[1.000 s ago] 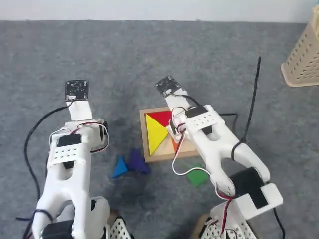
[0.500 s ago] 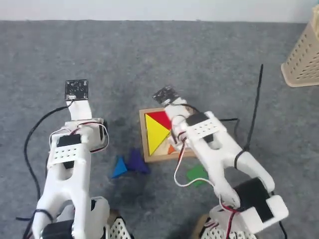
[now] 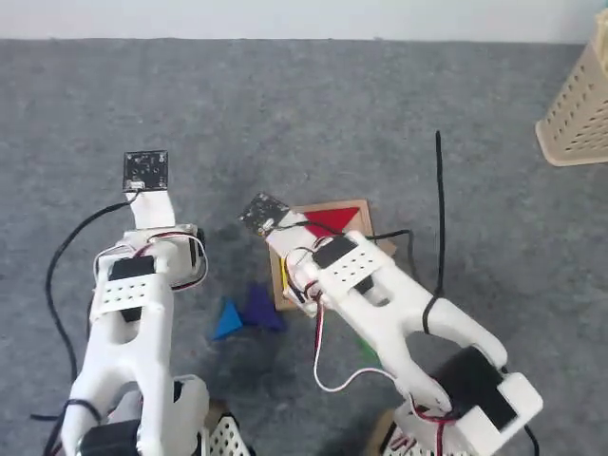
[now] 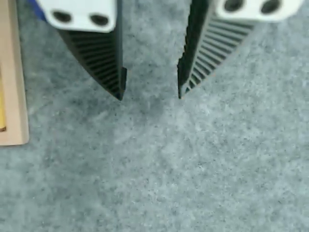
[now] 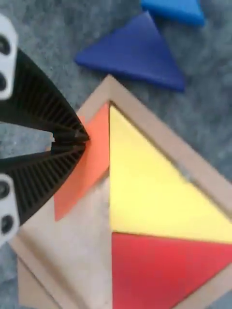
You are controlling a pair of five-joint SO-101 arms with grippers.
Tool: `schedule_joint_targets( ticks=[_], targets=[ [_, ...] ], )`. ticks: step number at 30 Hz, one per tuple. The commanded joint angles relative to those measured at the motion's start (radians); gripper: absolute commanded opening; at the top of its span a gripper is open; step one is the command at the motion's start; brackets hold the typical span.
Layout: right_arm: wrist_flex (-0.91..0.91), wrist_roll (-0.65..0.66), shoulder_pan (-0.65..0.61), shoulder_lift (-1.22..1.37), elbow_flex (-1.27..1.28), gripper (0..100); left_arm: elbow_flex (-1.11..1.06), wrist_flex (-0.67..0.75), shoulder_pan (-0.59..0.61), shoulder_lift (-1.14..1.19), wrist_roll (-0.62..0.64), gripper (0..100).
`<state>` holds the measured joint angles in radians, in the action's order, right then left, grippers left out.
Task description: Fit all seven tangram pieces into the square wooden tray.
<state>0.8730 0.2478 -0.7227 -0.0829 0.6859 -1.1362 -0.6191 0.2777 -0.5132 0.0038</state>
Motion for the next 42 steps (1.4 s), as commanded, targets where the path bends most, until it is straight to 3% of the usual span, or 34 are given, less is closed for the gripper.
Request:
schedule_joint_targets(
  ticks=[1,7,17,20,28,33,37,42],
  targets=[
    [-0.004,-0.034,0.045,-0.102,-0.025,0.6,-0.004,0.023,-0.011,-0.035,-0.014,16],
    [-0.013,-0.086,0.159,-0.22,0.028,0.6,-0.004,0.023,-0.012,-0.038,-0.014,16],
    [-0.047,-0.086,0.16,-0.091,0.034,0.6,-0.005,0.023,-0.012,-0.034,-0.014,16],
    [0.022,-0.084,0.182,-0.125,0.003,0.6,-0.005,0.023,-0.011,-0.034,-0.014,16],
    [0.302,-0.071,0.441,-0.361,-0.054,0.7,-0.01,0.023,-0.012,-0.034,-0.014,16],
    [0.344,0.037,0.556,-0.384,-0.054,4.7,-0.018,0.023,-0.038,-0.034,-0.017,16],
    [0.303,0.077,0.572,-0.3,-0.089,13.6,-0.018,0.023,-0.038,-0.032,-0.015,16],
    [0.236,0.074,0.516,-0.111,-0.184,14.3,-0.03,0.032,-0.038,-0.032,-0.017,16]
  ],
)
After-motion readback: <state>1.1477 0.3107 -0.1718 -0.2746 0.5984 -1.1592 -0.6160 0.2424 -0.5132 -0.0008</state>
